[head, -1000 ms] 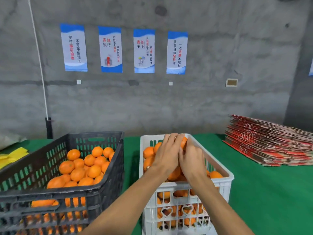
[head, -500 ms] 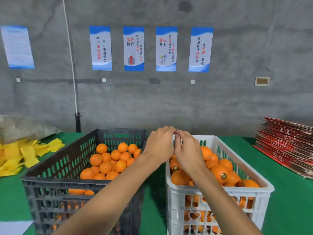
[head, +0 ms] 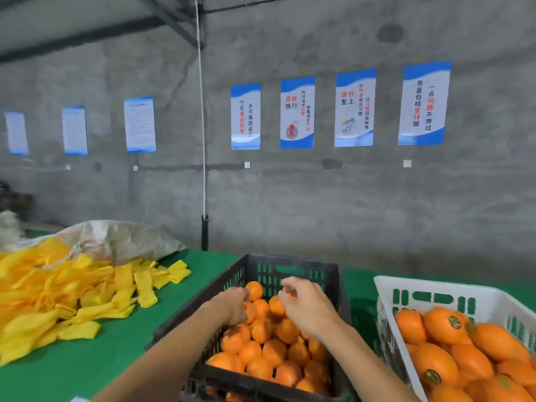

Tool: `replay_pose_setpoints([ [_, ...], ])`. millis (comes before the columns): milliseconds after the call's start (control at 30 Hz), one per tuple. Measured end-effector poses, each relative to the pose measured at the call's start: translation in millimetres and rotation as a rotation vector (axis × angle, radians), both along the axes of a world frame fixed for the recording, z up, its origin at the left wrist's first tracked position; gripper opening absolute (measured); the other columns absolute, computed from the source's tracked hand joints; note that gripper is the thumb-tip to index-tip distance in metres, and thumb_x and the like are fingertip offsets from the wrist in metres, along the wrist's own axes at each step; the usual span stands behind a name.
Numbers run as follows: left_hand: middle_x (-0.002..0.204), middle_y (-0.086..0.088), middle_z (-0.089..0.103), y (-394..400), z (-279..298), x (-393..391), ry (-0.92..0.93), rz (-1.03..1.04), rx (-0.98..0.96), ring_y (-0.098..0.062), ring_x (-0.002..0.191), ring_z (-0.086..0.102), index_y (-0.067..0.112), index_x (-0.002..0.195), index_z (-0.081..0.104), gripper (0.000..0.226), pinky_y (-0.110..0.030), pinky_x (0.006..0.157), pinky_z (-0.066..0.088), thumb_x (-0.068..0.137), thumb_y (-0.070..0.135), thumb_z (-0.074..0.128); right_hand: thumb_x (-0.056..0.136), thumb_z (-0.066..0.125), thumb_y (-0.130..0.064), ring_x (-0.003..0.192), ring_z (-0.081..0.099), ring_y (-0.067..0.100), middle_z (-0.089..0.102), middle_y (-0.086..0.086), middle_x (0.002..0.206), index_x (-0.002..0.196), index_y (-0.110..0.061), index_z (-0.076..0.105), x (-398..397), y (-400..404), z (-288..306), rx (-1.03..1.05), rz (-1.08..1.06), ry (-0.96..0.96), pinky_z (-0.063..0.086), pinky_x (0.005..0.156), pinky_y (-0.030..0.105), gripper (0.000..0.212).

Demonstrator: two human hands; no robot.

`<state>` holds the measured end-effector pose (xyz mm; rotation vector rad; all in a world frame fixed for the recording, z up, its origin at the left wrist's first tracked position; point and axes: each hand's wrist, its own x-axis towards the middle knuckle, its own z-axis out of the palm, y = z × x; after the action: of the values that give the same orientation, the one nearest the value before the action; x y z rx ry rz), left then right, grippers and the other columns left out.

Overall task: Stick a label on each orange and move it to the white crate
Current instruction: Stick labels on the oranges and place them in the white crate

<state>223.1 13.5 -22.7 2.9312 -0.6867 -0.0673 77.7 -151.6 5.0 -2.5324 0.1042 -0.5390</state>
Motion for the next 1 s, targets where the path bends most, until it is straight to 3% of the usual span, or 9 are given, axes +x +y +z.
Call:
replay_pose_setpoints([
  [133, 0.145, -0.012, 0.053, -17.7, -6.1, 54.8, 0.160, 0.029, 0.035, -0.031, 0.124, 0.060, 0.022, 0.149, 0.047, 0.066, -0.036, 0.082, 0.055, 0.090, 0.020, 0.076, 0.102, 0.053, -0.038, 0.125, 0.058, 0.022, 0.064, -0.002, 0.134, 0.144, -0.023, 0.054, 48.1, -8.4, 4.1, -0.013, 0.022, 0.075, 0.050, 0.102, 0.037, 0.044],
  [233, 0.146, -0.014, 0.053, -34.5, -18.3, 86.6, 0.278, 0.058, 0.073, -0.033, 0.125, 0.062, 0.027, 0.157, 0.037, 0.075, -0.043, 0.098, 0.057, 0.093, 0.016, 0.075, 0.103, 0.052, -0.034, 0.119, 0.061, 0.022, 0.069, -0.002, 0.124, 0.146, -0.021, 0.052, 75.8, -17.3, 4.2, 0.009, 0.016, 0.082, 0.051, 0.101, 0.039, 0.045],
  [300, 0.144, -0.020, 0.055, -44.7, -27.4, 99.9, 0.384, 0.074, 0.090, -0.036, 0.120, 0.066, 0.028, 0.159, 0.029, 0.080, -0.048, 0.100, 0.057, 0.095, 0.016, 0.075, 0.104, 0.051, -0.033, 0.119, 0.061, 0.022, 0.071, -0.003, 0.119, 0.145, -0.020, 0.053, 88.6, -22.6, 0.3, 0.012, 0.008, 0.087, 0.051, 0.100, 0.040, 0.043],
  [433, 0.155, -0.025, 0.040, -56.5, -45.1, 114.5, 0.469, 0.104, 0.096, -0.037, 0.115, 0.069, 0.037, 0.160, 0.023, 0.089, -0.051, 0.102, 0.056, 0.093, 0.019, 0.078, 0.104, 0.052, -0.031, 0.123, 0.060, 0.023, 0.067, 0.000, 0.131, 0.145, -0.020, 0.054, 102.1, -33.9, -12.7, 0.045, 0.000, 0.127, 0.050, 0.103, 0.041, 0.042],
  [600, 0.146, -0.021, 0.047, -56.1, -59.2, 125.2, 0.407, 0.084, 0.048, -0.030, 0.103, 0.075, 0.034, 0.149, 0.038, 0.069, -0.043, 0.091, 0.062, 0.096, 0.001, 0.068, 0.103, 0.053, -0.029, 0.128, 0.057, 0.024, 0.061, 0.003, 0.140, 0.145, -0.021, 0.053, 108.9, -42.6, -23.8, 0.103, -0.006, 0.144, 0.049, 0.107, 0.043, 0.043],
  [700, 0.149, -0.026, 0.045, -56.0, -45.3, 112.5, 0.408, 0.030, 0.023, -0.026, 0.085, 0.078, 0.032, 0.144, 0.041, 0.066, -0.043, 0.088, 0.064, 0.094, 0.003, 0.072, 0.102, 0.053, -0.029, 0.127, 0.058, 0.025, 0.061, 0.004, 0.139, 0.143, -0.022, 0.055, 105.5, -44.3, -25.6, 0.097, -0.027, 0.131, 0.049, 0.106, 0.045, 0.042],
  [800, 0.145, -0.026, 0.044, -58.5, -12.4, 81.5, 0.413, -0.054, -0.130, -0.028, 0.067, 0.070, 0.027, 0.137, 0.049, 0.058, -0.042, 0.070, 0.065, 0.092, 0.002, 0.074, 0.102, 0.053, -0.032, 0.127, 0.057, 0.026, 0.062, 0.003, 0.139, 0.141, -0.024, 0.056, 91.0, -43.2, -20.9, 0.083, -0.079, 0.078, 0.049, 0.105, 0.045, 0.040],
  [900, 0.125, -0.018, 0.056, -56.5, 23.2, 31.6, 0.282, -0.221, -0.362, -0.036, 0.078, 0.072, 0.023, 0.131, 0.058, 0.052, -0.052, 0.072, 0.064, 0.088, 0.004, 0.078, 0.101, 0.052, -0.039, 0.133, 0.053, 0.025, 0.058, 0.002, 0.145, 0.144, -0.024, 0.053, 62.1, -38.4, -12.4, 0.038, -0.134, -0.031, 0.047, 0.106, 0.042, 0.045],
  [1000, 0.114, -0.012, 0.066, -48.3, 43.6, -30.9, 0.153, -0.408, -0.645, -0.033, 0.082, 0.074, 0.025, 0.126, 0.062, 0.050, -0.042, 0.065, 0.064, 0.084, 0.006, 0.081, 0.101, 0.049, -0.049, 0.134, 0.052, 0.025, 0.055, 0.001, 0.147, 0.147, -0.025, 0.049, 16.7, -29.5, -2.1, 0.058, -0.143, -0.129, 0.048, 0.104, 0.043, 0.051],
])
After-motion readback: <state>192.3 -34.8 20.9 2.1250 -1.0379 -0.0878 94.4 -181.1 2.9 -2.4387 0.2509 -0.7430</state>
